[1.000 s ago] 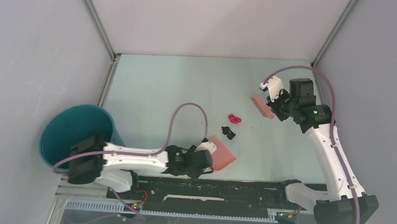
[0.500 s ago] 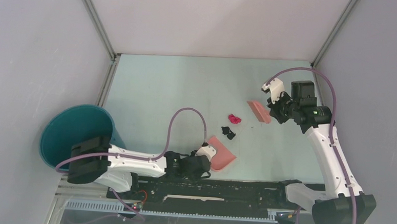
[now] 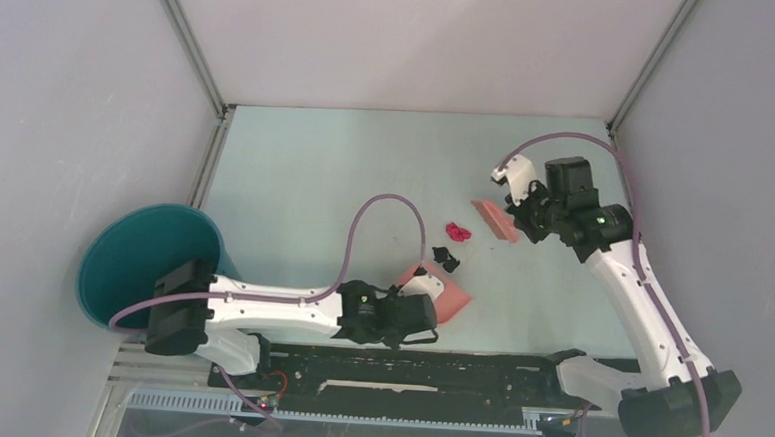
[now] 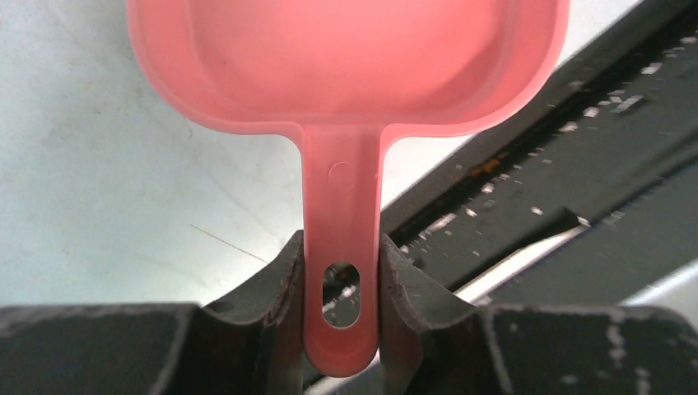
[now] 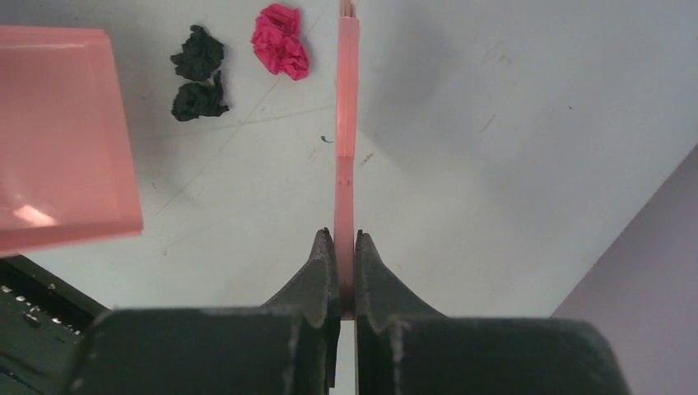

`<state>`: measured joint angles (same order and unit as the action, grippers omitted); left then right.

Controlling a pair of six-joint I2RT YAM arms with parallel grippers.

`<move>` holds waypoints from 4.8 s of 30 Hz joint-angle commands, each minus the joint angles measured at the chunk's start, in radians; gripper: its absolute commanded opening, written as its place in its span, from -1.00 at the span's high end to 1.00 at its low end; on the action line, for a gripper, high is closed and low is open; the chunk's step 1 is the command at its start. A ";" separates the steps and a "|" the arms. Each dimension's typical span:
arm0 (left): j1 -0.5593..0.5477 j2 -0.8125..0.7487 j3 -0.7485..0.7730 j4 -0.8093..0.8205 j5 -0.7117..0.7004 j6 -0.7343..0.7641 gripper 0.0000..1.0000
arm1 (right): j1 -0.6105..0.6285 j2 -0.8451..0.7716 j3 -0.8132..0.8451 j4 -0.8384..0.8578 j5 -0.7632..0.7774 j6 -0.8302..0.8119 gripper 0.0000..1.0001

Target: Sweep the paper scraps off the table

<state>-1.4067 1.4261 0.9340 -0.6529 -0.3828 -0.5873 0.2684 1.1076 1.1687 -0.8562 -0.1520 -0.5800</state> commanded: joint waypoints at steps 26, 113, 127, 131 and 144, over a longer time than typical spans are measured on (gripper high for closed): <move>0.151 0.255 0.233 -0.271 0.212 -0.005 1.00 | 0.313 0.538 0.371 -0.260 -0.004 0.205 1.00; -0.006 0.347 0.317 -0.067 -0.090 -0.095 1.00 | -0.356 0.128 0.261 -0.266 -0.164 0.264 1.00; 0.080 0.398 0.640 -0.432 -0.208 -0.182 1.00 | -0.694 0.004 -0.088 -0.011 -0.603 0.406 1.00; 0.110 0.396 0.755 -0.556 -0.263 -0.245 1.00 | -0.676 -0.089 -0.218 0.171 -0.587 0.503 1.00; 0.276 0.201 0.744 -0.665 -0.325 -0.488 1.00 | -0.663 0.009 -0.257 0.147 -0.658 0.490 1.00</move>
<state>-1.1687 1.7679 1.6886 -1.2690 -0.6109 -0.9489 -0.3977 1.1122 0.9226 -0.7471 -0.7639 -0.0952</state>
